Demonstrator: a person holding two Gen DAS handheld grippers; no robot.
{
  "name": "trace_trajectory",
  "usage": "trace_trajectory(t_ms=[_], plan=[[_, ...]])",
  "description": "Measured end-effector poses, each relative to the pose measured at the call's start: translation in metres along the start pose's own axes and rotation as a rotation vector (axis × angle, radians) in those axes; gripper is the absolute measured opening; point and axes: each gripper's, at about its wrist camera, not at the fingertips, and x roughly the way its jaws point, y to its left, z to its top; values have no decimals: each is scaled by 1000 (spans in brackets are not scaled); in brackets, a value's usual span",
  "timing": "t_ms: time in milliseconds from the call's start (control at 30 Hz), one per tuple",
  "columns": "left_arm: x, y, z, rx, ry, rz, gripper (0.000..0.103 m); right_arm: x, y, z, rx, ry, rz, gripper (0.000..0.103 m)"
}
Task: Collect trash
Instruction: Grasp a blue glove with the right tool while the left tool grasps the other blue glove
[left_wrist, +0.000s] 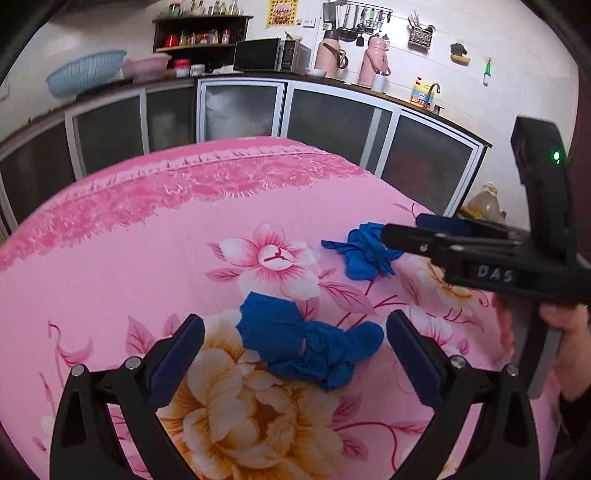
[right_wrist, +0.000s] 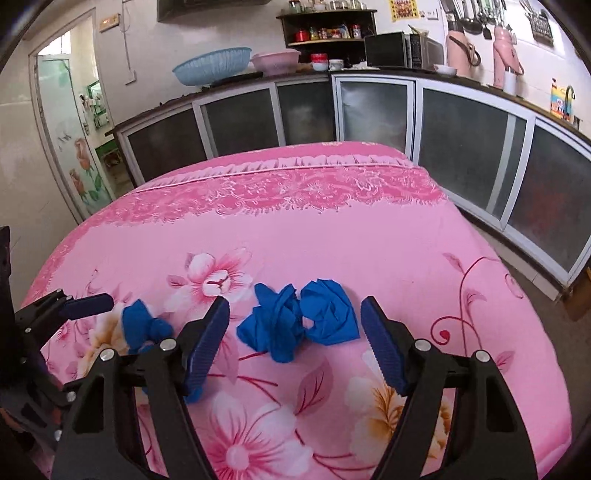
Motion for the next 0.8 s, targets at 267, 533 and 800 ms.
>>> trace_trajectory(t_ms=[267,533,800], plan=[[15,-3,-1,3,39,-51,95,20,-15,3,49,28,-47,67],[32,-9,1,25,86,-74,80,36,-14,5,41,96,-35,49],[35,-10,3,25,103,-112,14,31,-10,9,53,92,-12,7]])
